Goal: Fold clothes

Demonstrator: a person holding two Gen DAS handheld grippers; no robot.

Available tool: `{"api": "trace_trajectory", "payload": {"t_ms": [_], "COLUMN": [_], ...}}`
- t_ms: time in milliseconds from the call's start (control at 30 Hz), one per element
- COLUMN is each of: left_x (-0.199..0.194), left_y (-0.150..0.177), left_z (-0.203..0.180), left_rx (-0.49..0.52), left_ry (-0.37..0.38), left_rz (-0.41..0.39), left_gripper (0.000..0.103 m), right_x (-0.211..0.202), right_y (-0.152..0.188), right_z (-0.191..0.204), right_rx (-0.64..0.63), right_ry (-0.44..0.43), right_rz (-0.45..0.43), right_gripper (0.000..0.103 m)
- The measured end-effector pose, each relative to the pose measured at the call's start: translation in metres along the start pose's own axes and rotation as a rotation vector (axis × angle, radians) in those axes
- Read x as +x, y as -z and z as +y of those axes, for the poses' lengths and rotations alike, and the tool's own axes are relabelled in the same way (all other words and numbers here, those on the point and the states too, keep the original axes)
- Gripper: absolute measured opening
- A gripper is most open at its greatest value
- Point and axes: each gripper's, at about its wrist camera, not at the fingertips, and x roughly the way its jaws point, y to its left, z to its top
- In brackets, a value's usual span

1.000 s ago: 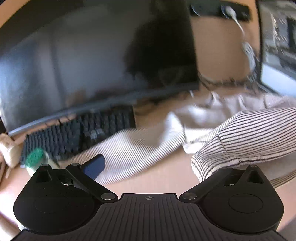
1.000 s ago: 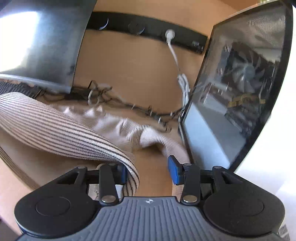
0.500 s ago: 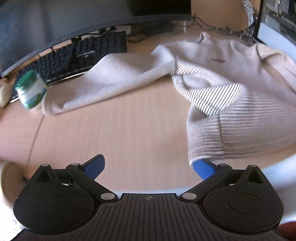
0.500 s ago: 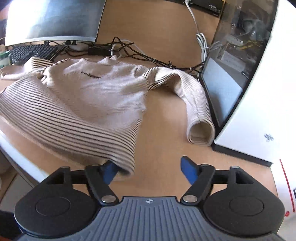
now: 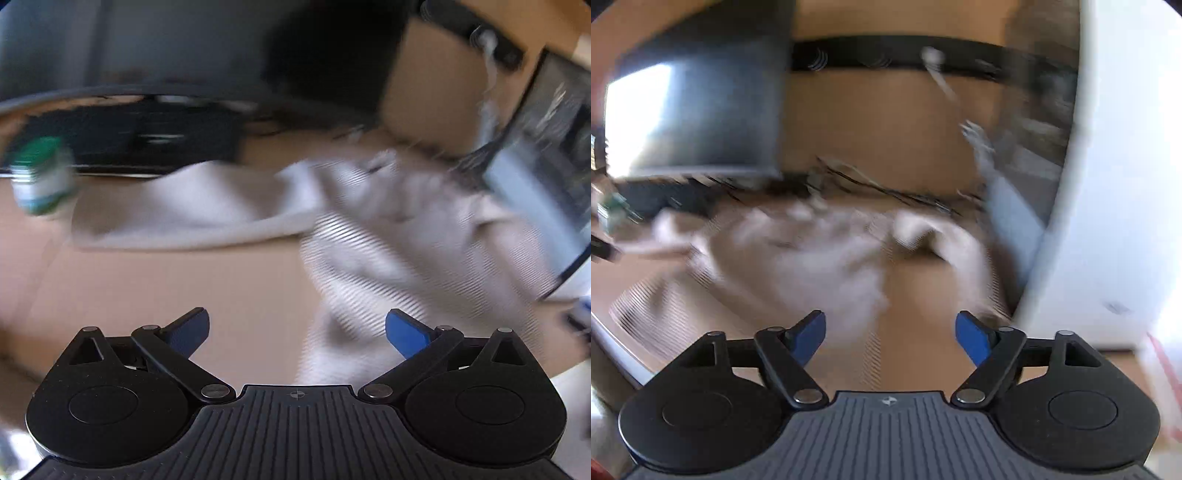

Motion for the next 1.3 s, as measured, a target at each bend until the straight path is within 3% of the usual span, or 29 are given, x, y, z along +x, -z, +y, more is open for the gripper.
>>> {"api": "trace_trajectory", "payload": {"t_ms": [100,167,300,600,700,800,867,933,1000,1100,1200,1267,1300], "left_x": [0.030,0.047,0.078,0.121,0.132,0.139,0.143,0.142,0.139,0.134,0.121,0.109,0.104], "left_y": [-0.014,-0.023,-0.041,-0.074,-0.082,-0.091,-0.102,-0.119,-0.135,-0.148,-0.145,-0.132,-0.124], "left_z": [-0.003,0.002,0.015,0.026,0.030,0.035,0.039,0.045,0.051,0.063,0.073,0.067,0.062], "left_rx": [-0.038,-0.044,-0.049,0.013,0.002,-0.005,-0.023,-0.054,-0.079,-0.099,-0.142,-0.121,-0.099], "left_ry": [0.097,0.102,0.094,0.061,0.070,0.087,0.105,0.111,0.043,-0.060,-0.060,-0.016,0.004], "left_rz": [0.031,0.049,0.083,0.099,0.111,0.113,0.098,0.042,-0.035,-0.100,-0.086,-0.094,-0.107], "left_gripper": [0.103,0.103,0.103,0.099,0.085,0.065,0.038,0.033,0.021,0.021,0.028,0.058,0.063], "right_x": [0.041,0.069,0.104,0.112,0.116,0.115,0.113,0.113,0.117,0.133,0.164,0.191,0.204], "right_y": [-0.012,-0.009,0.008,0.005,0.004,-0.001,-0.008,-0.023,-0.041,-0.070,-0.097,-0.112,-0.119], "right_z": [0.027,0.043,0.055,0.070,0.073,0.074,0.077,0.082,0.088,0.093,0.094,0.095,0.095], "right_rx": [0.031,0.017,0.021,0.099,0.118,0.129,0.124,0.073,-0.001,-0.117,-0.183,-0.185,-0.185], "right_ry": [-0.099,-0.102,-0.026,0.079,0.092,0.085,0.067,0.048,0.031,0.003,-0.044,-0.096,-0.122], "right_rz": [0.066,0.129,0.269,0.333,0.353,0.376,0.369,0.326,0.269,0.186,0.138,0.125,0.119], "right_gripper": [0.060,0.059,0.060,0.075,0.077,0.078,0.078,0.077,0.071,0.049,0.039,0.039,0.039]}}
